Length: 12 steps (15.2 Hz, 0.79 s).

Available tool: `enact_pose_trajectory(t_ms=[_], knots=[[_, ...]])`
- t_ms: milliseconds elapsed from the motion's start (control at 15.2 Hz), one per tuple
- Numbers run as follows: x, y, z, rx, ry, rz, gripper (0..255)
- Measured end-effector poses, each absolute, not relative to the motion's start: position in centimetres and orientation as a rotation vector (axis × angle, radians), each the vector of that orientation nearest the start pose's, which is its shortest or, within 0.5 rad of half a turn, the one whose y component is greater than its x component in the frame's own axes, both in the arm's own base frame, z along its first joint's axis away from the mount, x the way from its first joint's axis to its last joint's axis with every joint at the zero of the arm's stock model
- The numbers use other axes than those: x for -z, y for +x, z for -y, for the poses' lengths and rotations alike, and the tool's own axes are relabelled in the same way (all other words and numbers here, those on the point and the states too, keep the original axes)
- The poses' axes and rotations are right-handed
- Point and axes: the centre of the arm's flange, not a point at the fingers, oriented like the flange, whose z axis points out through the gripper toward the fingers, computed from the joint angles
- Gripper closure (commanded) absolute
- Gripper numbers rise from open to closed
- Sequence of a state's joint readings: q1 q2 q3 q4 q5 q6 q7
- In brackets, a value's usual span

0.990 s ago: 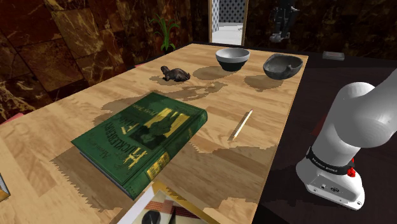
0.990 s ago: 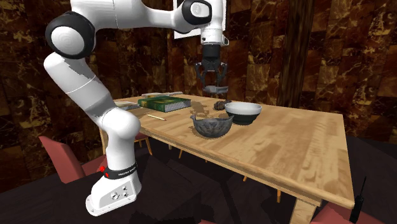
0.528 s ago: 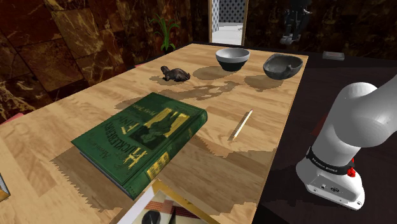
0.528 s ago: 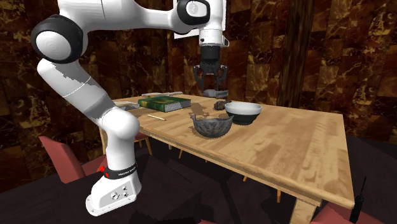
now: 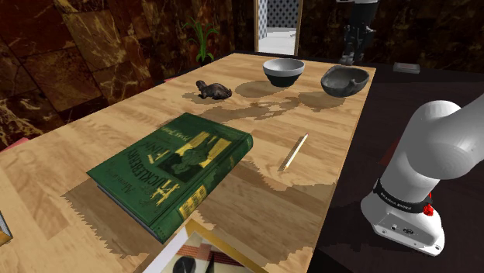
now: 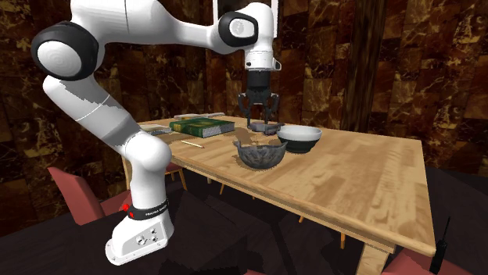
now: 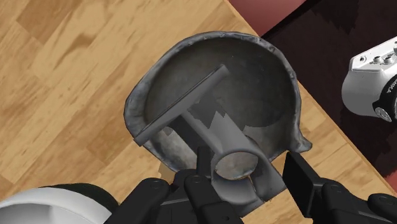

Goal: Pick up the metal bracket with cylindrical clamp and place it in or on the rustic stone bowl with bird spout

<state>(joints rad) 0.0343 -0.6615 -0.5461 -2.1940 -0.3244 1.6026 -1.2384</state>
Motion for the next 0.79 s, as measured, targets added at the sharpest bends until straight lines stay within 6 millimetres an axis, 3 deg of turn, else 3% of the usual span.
enact_pose_trajectory(t_ms=[330, 726, 792], knots=[[-55.5, 28.9, 25.8, -0.002, -2.868, 1.276, 255], [-55.0, 28.9, 25.7, -0.002, -2.869, 1.276, 255], [-55.0, 28.9, 25.7, -0.001, -2.869, 1.276, 0]])
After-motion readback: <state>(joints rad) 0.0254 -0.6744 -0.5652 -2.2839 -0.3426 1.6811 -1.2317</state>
